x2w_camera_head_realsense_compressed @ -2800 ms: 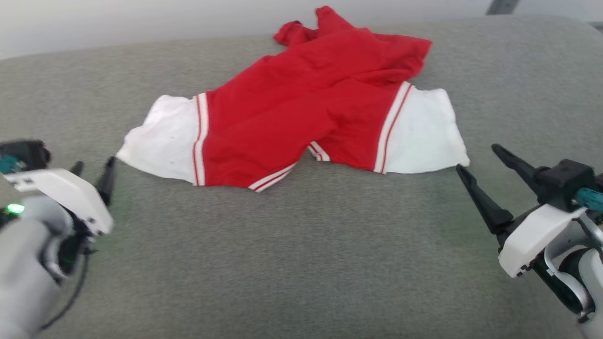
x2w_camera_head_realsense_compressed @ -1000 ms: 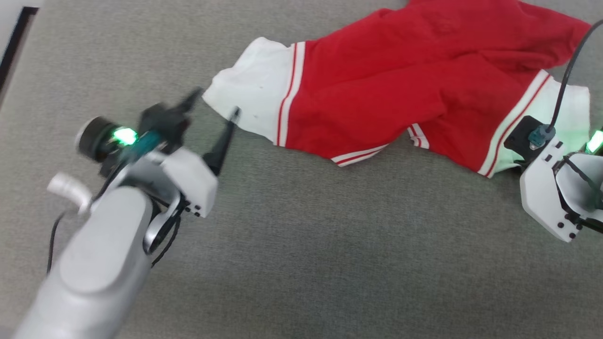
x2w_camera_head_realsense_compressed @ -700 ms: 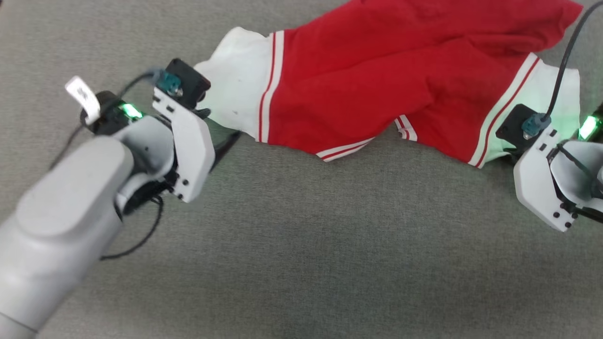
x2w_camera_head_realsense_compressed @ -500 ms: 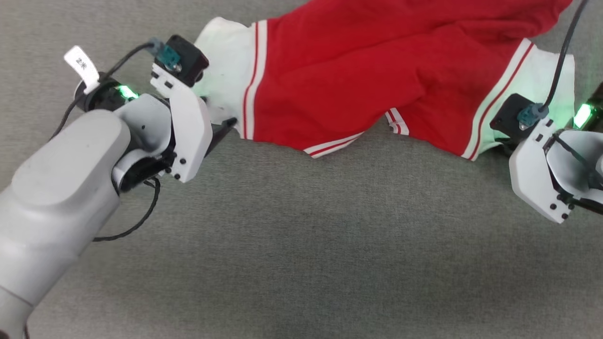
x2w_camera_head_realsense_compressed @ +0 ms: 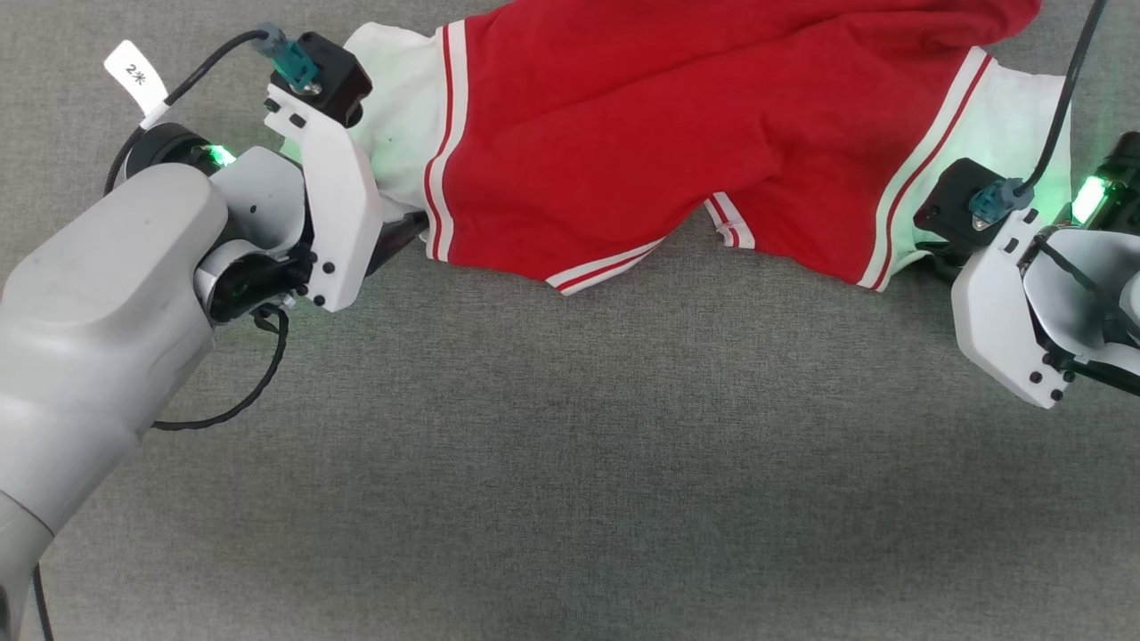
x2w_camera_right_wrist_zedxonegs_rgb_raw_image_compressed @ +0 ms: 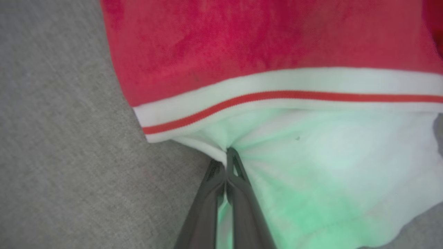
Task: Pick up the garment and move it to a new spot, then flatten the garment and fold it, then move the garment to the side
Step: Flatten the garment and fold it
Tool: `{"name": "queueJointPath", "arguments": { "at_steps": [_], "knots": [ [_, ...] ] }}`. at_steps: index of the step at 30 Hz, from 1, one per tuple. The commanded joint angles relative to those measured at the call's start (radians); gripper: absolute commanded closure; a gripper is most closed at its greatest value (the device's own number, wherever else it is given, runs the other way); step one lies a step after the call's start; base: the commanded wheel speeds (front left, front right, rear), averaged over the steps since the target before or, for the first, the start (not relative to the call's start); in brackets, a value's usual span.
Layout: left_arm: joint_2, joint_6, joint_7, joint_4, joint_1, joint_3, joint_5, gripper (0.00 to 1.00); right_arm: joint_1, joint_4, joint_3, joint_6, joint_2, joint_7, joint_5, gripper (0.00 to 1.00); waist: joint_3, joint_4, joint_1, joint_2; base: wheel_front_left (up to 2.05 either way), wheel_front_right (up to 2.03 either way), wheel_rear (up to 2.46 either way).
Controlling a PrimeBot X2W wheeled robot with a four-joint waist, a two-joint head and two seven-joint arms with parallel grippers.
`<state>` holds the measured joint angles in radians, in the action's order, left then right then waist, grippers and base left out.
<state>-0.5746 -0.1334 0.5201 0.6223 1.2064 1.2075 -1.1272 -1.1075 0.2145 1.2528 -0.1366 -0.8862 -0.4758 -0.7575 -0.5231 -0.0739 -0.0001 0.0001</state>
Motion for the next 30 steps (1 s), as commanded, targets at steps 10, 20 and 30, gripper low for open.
{"name": "queueJointPath", "arguments": {
  "at_steps": [10, 20, 30],
  "knots": [
    [0.019, 0.004, -0.083, 0.054, -0.089, 0.080, -0.069, 1.00, 0.036, 0.087, 0.040, 0.011, 0.008, 0.090, -0.034, 1.00, 0.046, 0.010, 0.0001, -0.0001, 0.00, 0.00, 0.00],
    [-0.058, 0.004, -0.426, -0.004, -0.135, 0.018, -0.166, 1.00, 0.094, 0.134, -0.095, 0.007, 0.020, 0.411, -0.113, 1.00, 0.184, 0.037, 0.0001, -0.0001, 0.00, 0.00, 0.00],
    [-0.184, 0.004, -0.721, -0.301, -0.294, -0.074, -0.285, 1.00, 0.288, 0.090, -0.349, 0.007, -0.035, 0.607, -0.200, 1.00, 0.268, 0.060, 0.0001, -0.0001, 0.00, 0.00, 0.00]
  ]
}}
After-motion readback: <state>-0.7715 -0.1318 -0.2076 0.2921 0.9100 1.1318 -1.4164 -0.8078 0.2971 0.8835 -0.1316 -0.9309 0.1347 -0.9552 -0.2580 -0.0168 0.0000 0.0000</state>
